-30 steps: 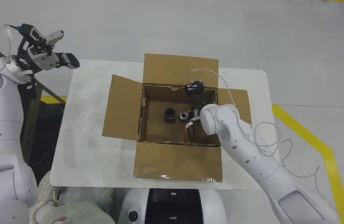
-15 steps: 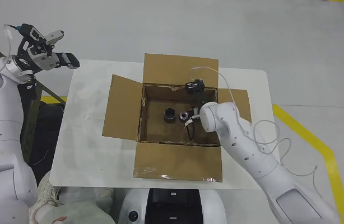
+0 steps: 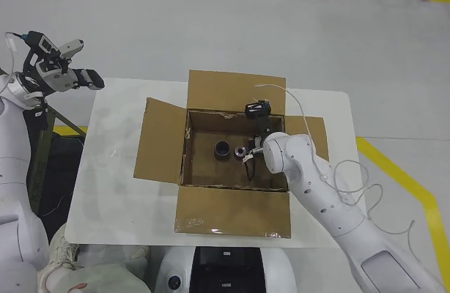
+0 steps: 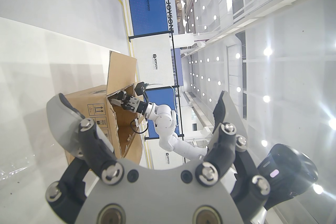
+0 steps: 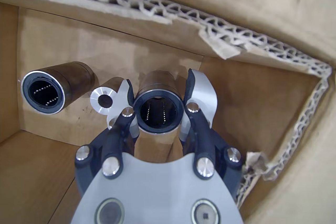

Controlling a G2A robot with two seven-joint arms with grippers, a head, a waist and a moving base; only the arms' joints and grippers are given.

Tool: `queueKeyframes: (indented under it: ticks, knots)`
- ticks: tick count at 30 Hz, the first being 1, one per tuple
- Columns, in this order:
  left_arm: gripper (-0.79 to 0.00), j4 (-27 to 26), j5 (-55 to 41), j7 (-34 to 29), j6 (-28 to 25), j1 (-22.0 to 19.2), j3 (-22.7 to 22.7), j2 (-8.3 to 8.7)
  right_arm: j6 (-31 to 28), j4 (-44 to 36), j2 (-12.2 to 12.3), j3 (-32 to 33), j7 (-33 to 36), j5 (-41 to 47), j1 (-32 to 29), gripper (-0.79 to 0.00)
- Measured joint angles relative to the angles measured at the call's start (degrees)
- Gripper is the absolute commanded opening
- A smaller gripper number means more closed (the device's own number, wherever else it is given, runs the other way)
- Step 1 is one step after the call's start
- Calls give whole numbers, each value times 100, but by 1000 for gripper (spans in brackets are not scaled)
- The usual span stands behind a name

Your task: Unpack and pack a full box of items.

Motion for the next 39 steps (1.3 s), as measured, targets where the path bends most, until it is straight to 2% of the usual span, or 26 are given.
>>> queueKeyframes:
  ticks: [3,5,11,13,15,34,38,39]
  knots:
    - [0,0,0,0,0,0,0,0,45,130,-51,-49,-44,4,55,-785]
    - [0,0,0,0,0,0,0,0,79,244,-90,-85,-59,18,102,-628]
    - [0,0,0,0,0,0,0,0,141,555,-197,-168,-84,62,237,-419]
    - [0,0,0,0,0,0,0,0,158,602,-226,-176,-87,70,264,-259]
    - [0,0,0,0,0,0,0,0,171,596,-243,-175,-76,54,272,-206]
    - [0,0,0,0,0,0,0,0,203,188,-264,140,173,-251,-114,-191]
    - [0,0,0,0,0,0,0,0,136,288,-295,174,136,-183,-91,-243]
    - [0,0,0,0,0,0,0,0,124,319,-305,175,126,-170,-78,-317]
